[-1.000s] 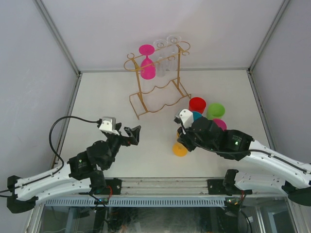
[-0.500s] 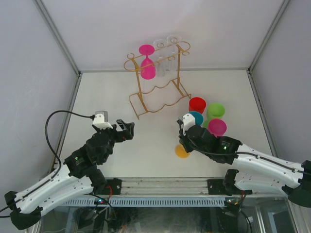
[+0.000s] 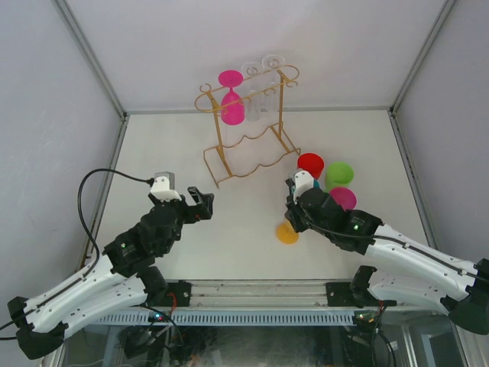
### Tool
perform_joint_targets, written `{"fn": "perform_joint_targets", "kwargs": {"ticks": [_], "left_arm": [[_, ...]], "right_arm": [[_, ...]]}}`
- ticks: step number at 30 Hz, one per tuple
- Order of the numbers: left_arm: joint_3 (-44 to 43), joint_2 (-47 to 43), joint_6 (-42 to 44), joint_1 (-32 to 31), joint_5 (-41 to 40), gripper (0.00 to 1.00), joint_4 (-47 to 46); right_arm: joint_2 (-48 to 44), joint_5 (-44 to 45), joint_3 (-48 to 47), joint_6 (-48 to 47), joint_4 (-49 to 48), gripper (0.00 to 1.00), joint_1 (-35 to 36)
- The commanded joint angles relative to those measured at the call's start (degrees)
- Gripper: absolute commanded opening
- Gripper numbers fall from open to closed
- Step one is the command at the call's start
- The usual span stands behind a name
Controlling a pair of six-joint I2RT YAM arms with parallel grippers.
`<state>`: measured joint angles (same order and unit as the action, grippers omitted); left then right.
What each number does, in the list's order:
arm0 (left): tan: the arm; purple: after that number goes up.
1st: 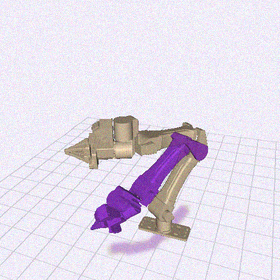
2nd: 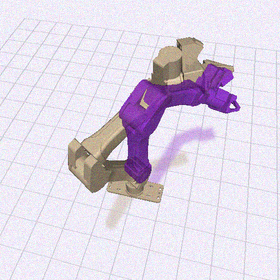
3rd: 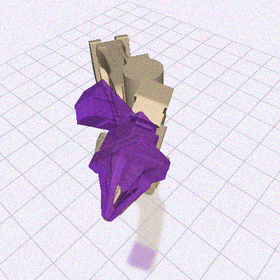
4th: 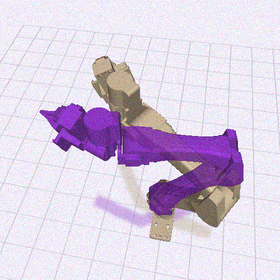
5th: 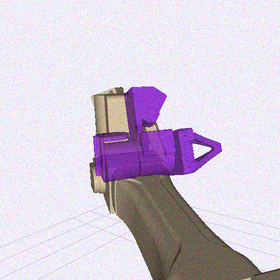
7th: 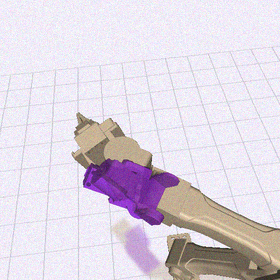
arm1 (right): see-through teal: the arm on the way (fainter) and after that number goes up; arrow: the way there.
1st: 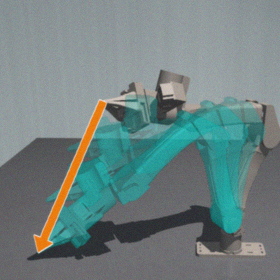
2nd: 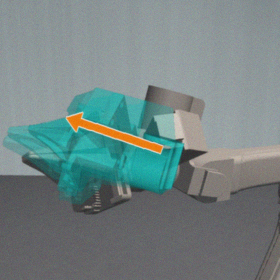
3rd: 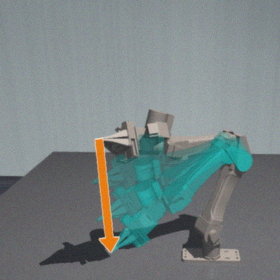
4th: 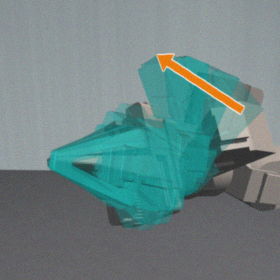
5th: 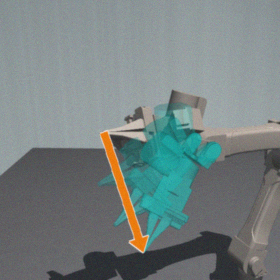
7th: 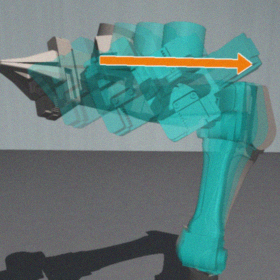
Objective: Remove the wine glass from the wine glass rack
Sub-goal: Place the wine glass at the center of the board.
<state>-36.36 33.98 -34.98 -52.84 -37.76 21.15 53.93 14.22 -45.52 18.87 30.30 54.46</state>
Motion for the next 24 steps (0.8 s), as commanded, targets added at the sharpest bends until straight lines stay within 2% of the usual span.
{"fn": "perform_joint_targets", "kwargs": {"ticks": [1,12,15,21,24], "left_arm": [[-3.5,0.0,0.2,0.4,-0.3,1.0,-0.7],[-4.4,1.2,-0.4,0.4,-0.4,1.0,1.1],[-4.8,1.0,-0.6,0.4,-1.2,1.0,2.2],[-5.1,0.9,-0.6,0.5,-0.9,1.0,2.5],[-6.1,1.4,-0.4,0.8,-0.8,1.0,3.7]], "right_arm": [[-0.2,-0.7,-1.9,0.2,-0.1,0.04,-0.2],[4.3,3.3,-4.8,-2.1,1.4,0.05,1.3],[5.2,3.0,-6.1,-2.3,1.4,0.14,1.6],[4.3,2.3,-7.2,-3.3,-0.2,0.26,1.8],[3.9,2.7,-7.5,-3.9,-0.4,0.27,1.8]]}}
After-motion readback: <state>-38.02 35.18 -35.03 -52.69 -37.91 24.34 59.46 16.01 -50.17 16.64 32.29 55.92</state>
